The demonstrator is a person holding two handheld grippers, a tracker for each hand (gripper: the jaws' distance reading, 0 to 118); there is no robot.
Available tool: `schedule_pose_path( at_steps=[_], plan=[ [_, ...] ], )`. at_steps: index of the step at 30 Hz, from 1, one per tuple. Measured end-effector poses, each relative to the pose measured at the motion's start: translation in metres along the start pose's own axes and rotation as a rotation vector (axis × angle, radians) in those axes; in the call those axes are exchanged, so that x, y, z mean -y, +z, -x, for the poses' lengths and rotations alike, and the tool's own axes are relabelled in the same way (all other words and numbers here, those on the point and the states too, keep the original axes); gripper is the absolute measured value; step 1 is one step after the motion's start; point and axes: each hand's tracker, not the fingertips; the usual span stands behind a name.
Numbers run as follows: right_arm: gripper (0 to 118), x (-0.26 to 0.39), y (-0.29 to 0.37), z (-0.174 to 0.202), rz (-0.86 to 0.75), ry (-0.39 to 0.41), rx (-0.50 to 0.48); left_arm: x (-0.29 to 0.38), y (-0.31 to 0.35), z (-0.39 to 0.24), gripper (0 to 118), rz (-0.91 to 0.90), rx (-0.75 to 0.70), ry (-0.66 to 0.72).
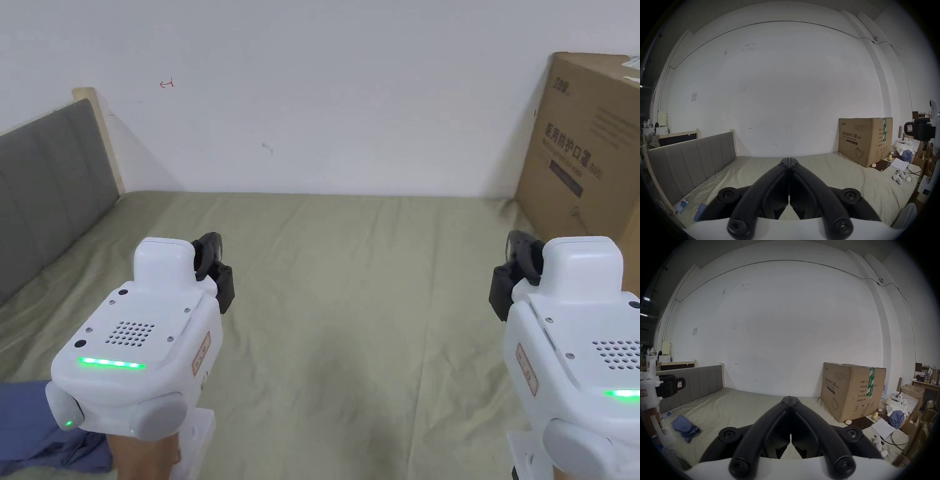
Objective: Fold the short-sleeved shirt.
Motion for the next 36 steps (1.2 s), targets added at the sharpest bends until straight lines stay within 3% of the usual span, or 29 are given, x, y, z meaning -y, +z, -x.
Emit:
schedule_pose_path(
  at_steps=[36],
  plan=[
    [0,-0.0021,0.0035,0.0068,-0.002,0.009,-0.017,-0.0019,0.0054,0.0094,0,0.007,-0.003,0.007]
  ],
)
